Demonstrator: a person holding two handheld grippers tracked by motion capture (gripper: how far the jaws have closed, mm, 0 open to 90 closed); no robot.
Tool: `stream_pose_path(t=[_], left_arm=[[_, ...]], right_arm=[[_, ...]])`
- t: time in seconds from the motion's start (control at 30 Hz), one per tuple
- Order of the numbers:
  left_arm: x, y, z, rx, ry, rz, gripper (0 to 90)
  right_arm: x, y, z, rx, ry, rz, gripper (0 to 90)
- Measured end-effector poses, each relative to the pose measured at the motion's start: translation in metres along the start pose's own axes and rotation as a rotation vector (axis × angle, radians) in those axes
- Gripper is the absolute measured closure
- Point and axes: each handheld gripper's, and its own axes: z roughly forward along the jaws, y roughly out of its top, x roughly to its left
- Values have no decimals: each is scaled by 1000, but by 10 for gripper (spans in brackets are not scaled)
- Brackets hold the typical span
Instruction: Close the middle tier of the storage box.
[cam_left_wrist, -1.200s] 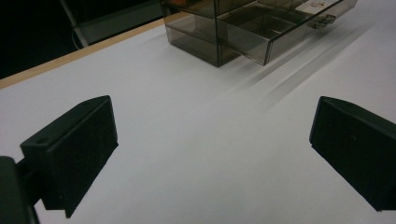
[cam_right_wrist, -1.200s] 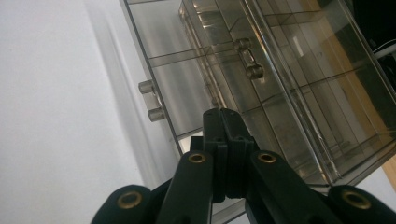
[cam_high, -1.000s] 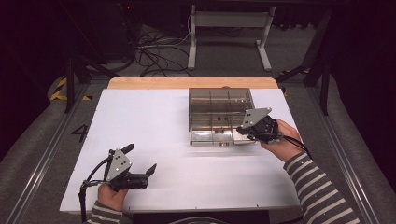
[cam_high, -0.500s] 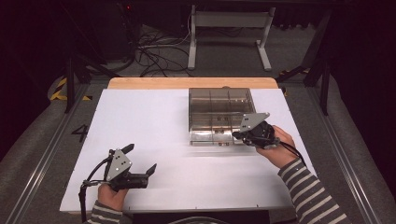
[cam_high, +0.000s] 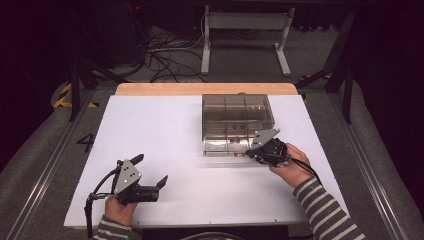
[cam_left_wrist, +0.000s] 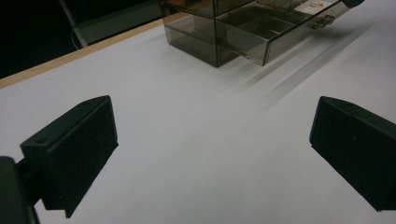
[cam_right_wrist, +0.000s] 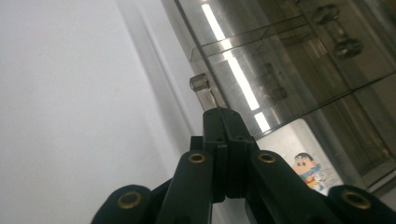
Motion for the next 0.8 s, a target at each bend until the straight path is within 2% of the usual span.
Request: stream_pose_path(t=[0.37,0.8], left_arm=[[0,0,0,-1,0,-1,16],[0,0,0,0,-2,-2,16]], right_arm=[[4,-3,15,47,34,5,900],[1,-6,28,99,38,36,900]])
